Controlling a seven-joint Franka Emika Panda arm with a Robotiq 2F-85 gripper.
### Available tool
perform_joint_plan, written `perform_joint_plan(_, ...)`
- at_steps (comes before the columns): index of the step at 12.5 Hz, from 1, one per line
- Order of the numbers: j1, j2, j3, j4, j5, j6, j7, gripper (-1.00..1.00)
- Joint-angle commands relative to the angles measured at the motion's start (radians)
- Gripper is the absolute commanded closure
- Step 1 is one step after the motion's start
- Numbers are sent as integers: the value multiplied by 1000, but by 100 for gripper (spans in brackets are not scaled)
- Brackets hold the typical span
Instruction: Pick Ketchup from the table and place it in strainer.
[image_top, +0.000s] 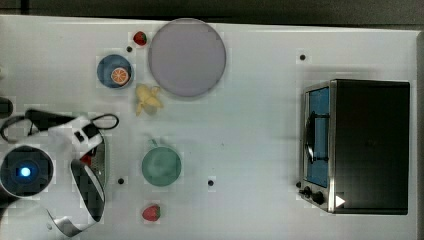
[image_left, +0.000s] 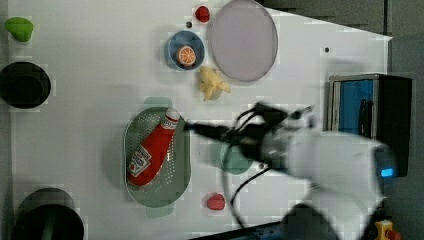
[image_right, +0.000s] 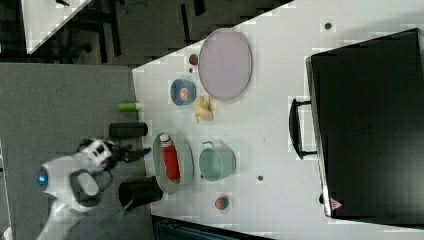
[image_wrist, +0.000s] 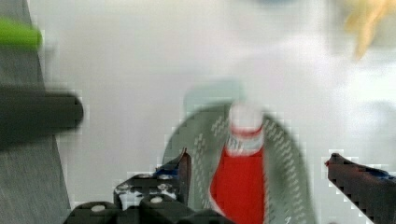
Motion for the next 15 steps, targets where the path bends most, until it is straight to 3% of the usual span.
perform_joint_plan(1,-125,-75,-127,94,38,-185,47,-100)
perform_joint_plan(5,-193,-147,-351,269,40,-534,43,-100)
perform_joint_plan(8,-199,-161,-484,396,-26,-758,43,-100)
perform_joint_plan(12,-198,-161,-493,483,-154,-817,45,-100)
perform_joint_plan(15,-195,-161,-479,482,-154,-818,137,-100)
